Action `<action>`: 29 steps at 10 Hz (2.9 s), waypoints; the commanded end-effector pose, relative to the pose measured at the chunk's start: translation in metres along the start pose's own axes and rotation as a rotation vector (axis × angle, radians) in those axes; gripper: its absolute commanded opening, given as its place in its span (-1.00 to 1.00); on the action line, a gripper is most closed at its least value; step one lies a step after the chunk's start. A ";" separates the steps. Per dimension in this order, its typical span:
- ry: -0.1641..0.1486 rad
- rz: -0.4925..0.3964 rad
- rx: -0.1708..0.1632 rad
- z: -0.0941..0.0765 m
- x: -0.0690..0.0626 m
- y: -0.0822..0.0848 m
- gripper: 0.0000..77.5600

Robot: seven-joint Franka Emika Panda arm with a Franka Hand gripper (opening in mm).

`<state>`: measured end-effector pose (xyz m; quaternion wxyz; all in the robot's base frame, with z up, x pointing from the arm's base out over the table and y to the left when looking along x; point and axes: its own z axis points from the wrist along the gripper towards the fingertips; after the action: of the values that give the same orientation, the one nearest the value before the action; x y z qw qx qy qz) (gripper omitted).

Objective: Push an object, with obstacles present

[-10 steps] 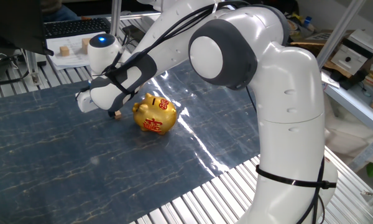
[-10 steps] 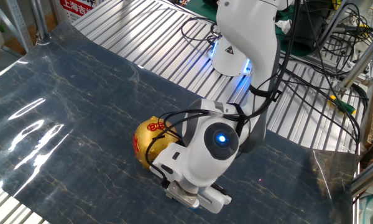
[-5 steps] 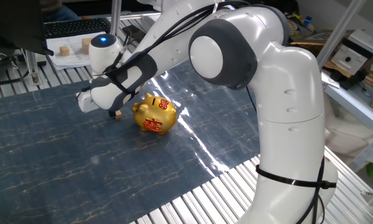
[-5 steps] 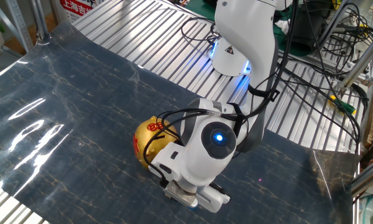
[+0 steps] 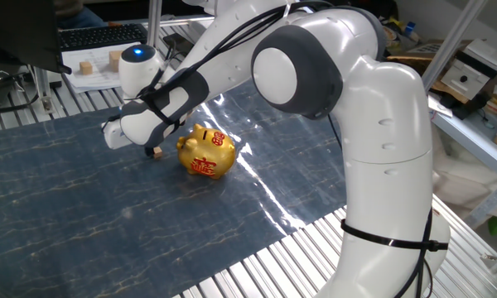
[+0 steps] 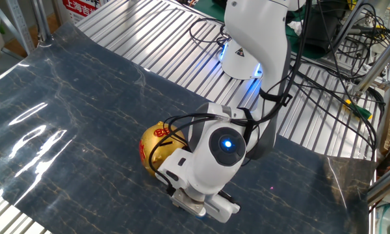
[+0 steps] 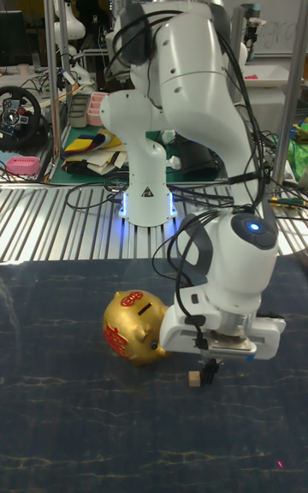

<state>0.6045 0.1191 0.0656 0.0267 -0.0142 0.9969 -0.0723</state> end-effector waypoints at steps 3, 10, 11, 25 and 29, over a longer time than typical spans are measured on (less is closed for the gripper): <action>0.013 0.189 -0.027 -0.001 -0.001 0.000 -1.00; 0.098 0.304 -0.025 -0.001 -0.001 0.000 -1.00; 0.110 0.303 -0.024 -0.001 -0.001 0.000 -1.00; 0.097 0.325 0.032 0.001 0.012 -0.006 -1.00; 0.091 0.317 0.047 0.003 0.008 -0.013 -1.00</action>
<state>0.5933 0.1081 0.0623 -0.0107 0.1483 0.9849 -0.0888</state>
